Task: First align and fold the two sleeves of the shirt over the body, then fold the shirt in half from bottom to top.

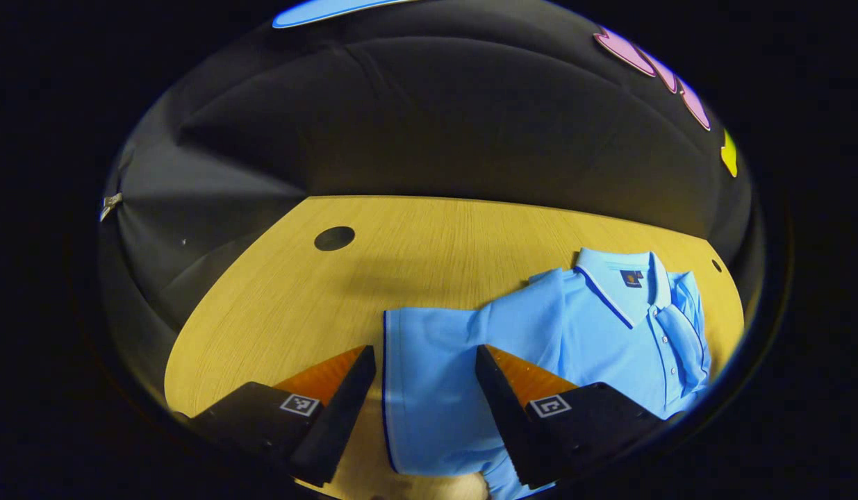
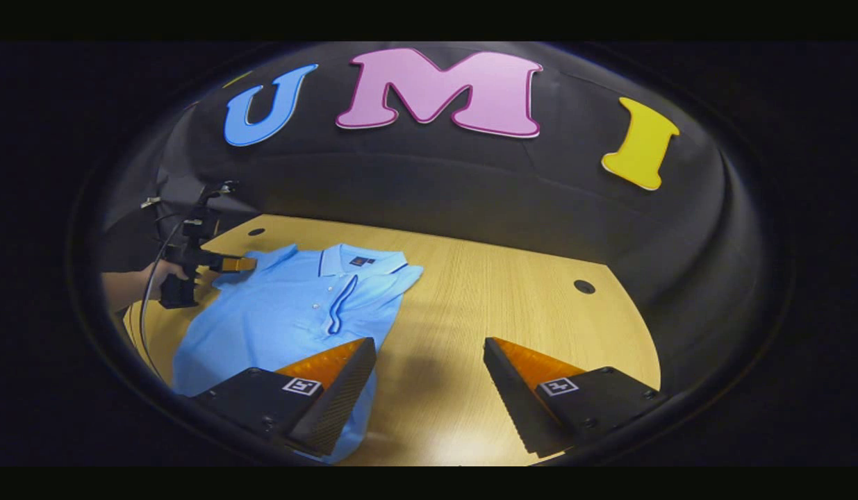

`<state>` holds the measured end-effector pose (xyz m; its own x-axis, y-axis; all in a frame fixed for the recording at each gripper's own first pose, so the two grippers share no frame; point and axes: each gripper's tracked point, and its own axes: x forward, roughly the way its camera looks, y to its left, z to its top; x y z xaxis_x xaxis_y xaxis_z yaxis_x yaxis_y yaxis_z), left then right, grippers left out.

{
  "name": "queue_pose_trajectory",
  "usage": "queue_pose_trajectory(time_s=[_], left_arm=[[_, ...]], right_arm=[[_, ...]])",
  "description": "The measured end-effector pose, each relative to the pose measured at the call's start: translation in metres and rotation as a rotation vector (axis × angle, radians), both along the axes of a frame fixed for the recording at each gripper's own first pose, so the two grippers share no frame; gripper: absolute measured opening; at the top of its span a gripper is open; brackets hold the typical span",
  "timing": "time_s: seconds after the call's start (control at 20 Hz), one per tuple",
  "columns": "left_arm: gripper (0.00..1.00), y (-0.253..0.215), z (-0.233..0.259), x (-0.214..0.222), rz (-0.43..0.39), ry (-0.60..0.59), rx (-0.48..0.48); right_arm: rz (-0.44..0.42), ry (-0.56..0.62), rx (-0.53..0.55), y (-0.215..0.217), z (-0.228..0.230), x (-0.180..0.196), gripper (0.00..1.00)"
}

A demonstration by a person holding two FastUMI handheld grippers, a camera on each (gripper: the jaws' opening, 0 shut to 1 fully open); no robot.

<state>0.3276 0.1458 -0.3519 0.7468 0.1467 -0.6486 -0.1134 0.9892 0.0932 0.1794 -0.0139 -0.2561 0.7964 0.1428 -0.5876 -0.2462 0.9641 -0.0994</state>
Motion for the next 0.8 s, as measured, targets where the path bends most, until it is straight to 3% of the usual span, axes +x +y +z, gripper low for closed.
queue_pose_trajectory(time_s=[0.05,0.15,0.2,0.25,0.4,0.45,0.8], left_arm=[[0.93,-0.004,-0.002,0.002,-0.023,0.008,-0.004],[0.82,-0.014,-0.005,0.004,-0.07,0.018,-0.01],[0.65,-0.019,-0.005,0.005,-0.09,0.02,-0.017],[0.58,-0.023,-0.006,0.006,-0.102,0.02,-0.026],[0.19,-0.029,-0.005,0.009,-0.098,0.003,-0.055],[0.1,-0.029,-0.005,0.009,-0.093,0.0,-0.058],[0.06,-0.036,0.008,0.006,-0.081,-0.002,-0.027]], right_arm=[[0.0,0.005,0.004,0.0,-0.001,0.001,0.97],[-0.004,0.005,0.002,-0.001,-0.004,0.002,0.98],[-0.006,0.009,0.003,-0.002,-0.006,0.004,0.98],[-0.009,0.013,0.008,-0.002,-0.007,0.003,0.98],[-0.016,0.026,0.021,-0.001,-0.011,0.003,0.98],[-0.017,0.024,0.019,-0.002,-0.011,0.004,0.97],[-0.054,0.006,0.032,-0.013,-0.007,0.006,0.96]])
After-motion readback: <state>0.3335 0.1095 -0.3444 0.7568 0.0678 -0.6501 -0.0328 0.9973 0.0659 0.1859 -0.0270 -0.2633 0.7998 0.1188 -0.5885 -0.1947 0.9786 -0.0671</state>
